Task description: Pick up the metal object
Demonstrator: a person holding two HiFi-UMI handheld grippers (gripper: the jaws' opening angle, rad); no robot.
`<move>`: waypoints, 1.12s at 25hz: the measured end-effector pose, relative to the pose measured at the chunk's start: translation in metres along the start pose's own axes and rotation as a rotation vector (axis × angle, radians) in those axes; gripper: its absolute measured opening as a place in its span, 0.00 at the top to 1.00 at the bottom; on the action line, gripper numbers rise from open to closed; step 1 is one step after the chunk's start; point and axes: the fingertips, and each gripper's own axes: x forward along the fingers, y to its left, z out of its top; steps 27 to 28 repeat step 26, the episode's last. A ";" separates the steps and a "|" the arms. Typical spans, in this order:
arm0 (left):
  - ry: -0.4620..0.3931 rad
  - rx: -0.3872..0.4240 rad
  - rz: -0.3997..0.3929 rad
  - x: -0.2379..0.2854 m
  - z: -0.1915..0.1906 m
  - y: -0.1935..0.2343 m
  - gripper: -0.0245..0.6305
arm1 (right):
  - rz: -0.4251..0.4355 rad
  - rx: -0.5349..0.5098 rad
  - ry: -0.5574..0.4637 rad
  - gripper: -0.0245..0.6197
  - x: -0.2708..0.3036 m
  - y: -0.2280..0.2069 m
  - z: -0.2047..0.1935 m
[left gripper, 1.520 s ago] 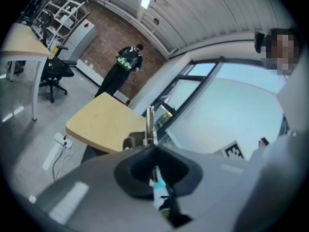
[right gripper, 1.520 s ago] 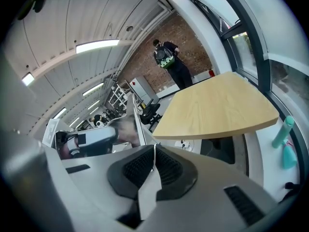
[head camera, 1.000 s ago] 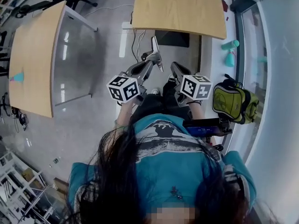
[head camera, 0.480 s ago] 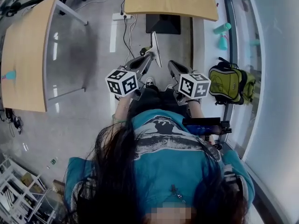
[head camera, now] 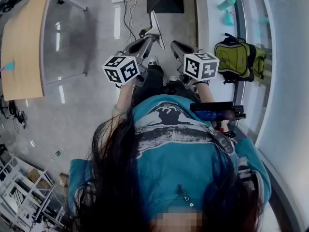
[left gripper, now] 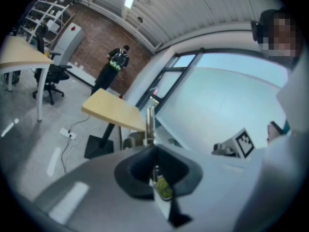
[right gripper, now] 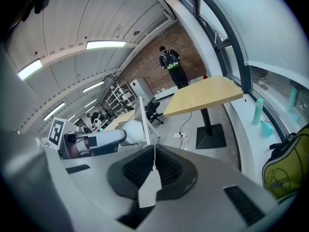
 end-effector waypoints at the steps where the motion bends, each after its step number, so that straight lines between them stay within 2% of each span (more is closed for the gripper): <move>1: 0.001 0.003 0.007 -0.004 -0.009 -0.009 0.96 | 0.004 -0.004 0.000 0.93 -0.009 0.000 -0.007; 7: 0.008 0.006 0.047 -0.030 -0.072 -0.057 0.96 | 0.035 -0.005 0.000 0.93 -0.063 -0.002 -0.060; 14: 0.003 -0.036 0.060 -0.034 -0.113 -0.064 0.96 | 0.037 -0.010 0.030 0.93 -0.074 -0.014 -0.092; 21: -0.036 -0.015 0.071 -0.049 -0.121 -0.097 0.96 | 0.049 -0.035 0.004 0.93 -0.110 -0.011 -0.099; 28: -0.047 -0.024 0.071 -0.049 -0.126 -0.108 0.96 | 0.052 -0.042 -0.002 0.93 -0.122 -0.015 -0.100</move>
